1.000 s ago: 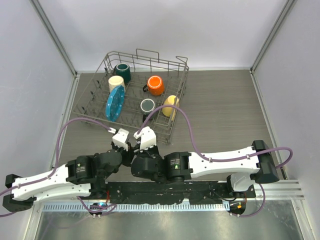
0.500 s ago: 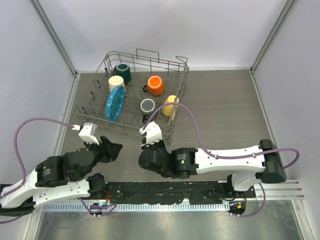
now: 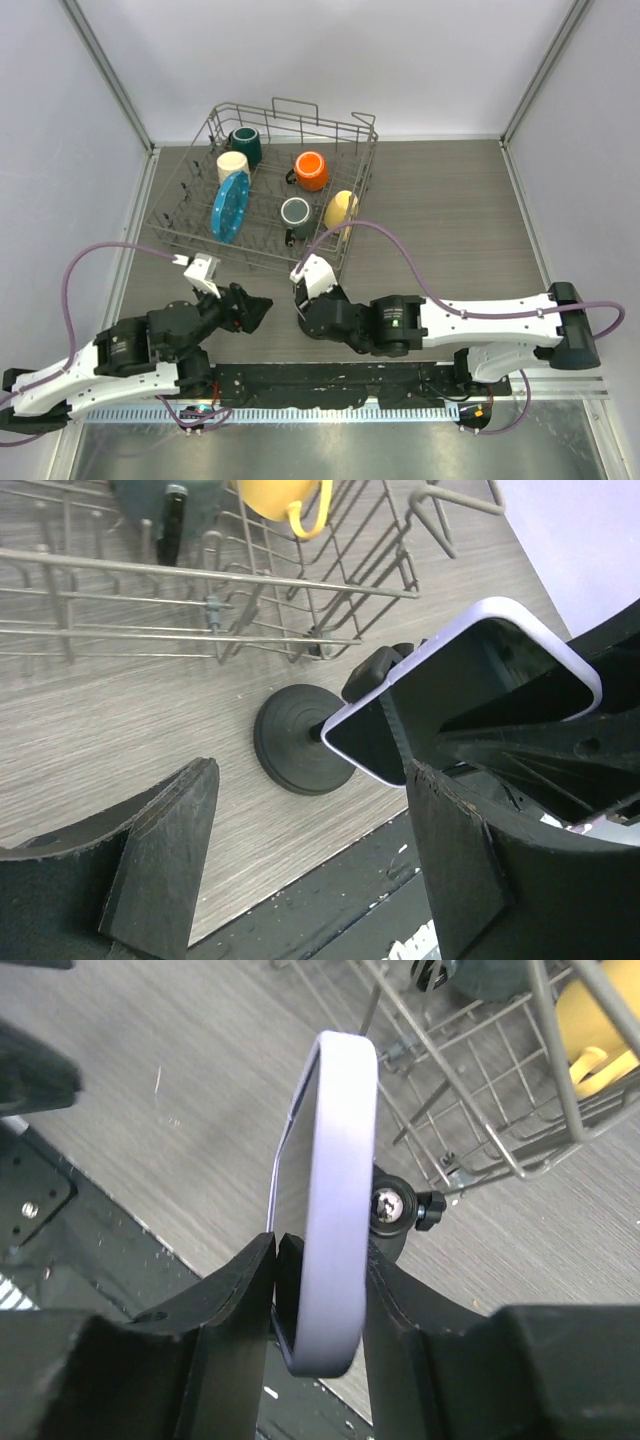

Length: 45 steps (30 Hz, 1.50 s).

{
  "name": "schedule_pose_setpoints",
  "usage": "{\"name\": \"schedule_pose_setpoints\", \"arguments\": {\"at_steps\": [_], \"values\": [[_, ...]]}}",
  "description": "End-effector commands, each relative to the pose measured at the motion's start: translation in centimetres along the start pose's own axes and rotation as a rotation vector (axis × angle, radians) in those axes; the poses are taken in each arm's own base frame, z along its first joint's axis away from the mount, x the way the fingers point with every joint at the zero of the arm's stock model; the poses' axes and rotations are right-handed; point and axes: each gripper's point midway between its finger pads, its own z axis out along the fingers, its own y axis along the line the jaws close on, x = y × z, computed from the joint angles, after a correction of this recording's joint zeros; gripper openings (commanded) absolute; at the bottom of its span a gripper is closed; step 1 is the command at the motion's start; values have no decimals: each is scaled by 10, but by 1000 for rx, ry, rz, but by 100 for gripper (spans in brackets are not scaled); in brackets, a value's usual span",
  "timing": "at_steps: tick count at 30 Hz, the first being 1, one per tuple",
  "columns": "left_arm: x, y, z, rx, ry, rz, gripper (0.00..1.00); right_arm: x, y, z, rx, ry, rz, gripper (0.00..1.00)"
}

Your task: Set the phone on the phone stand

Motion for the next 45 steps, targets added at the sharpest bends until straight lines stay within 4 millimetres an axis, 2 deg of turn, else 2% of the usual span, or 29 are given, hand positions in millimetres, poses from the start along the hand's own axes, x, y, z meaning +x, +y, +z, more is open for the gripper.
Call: {"name": "schedule_pose_setpoints", "arguments": {"at_steps": [1,5,8,13,20,25,26,27,29,30,31,34,37,38,42,45], "values": [[-6,-33,17,94,-15,52,79,-6,-11,-27,-112,-23,-18,45],[-1,-40,26,92,4,74,79,-25,-8,-40,-214,-83,60,50],[-1,-40,25,100,-3,65,79,-31,-4,-41,-280,-84,100,52],[-7,-35,14,131,-42,7,79,-36,-8,-33,-311,-75,127,53],[-8,-21,2,129,-69,-55,80,-44,4,-26,-360,-78,120,51],[-10,-19,0,129,-78,-64,80,-40,11,-16,-354,-41,109,37],[-10,-19,0,127,-76,-60,80,-39,11,-15,-352,-34,106,32],[-10,-19,0,124,-75,-57,80,-39,11,-15,-352,-32,101,19],[-8,-18,0,120,-65,-51,80,-36,9,-16,-346,-25,97,6],[-6,-19,1,120,-56,-45,80,-34,7,-17,-344,-22,95,1],[-4,-19,1,120,-46,-40,80,-33,6,-18,-344,-22,95,1],[-5,-18,0,117,-45,-38,80,-27,-5,-30,-336,-26,106,1],[-11,-21,-2,122,-59,-41,80,-22,-26,-47,-297,-36,138,1],[-12,-22,-2,128,-59,-38,80,-15,-34,-51,-274,-17,137,1],[-13,-25,1,132,-65,-31,80,-20,-74,-80,-164,-56,216,1],[-15,-32,1,145,-49,-22,80,-22,-111,-95,-9,-74,271,1]]}}
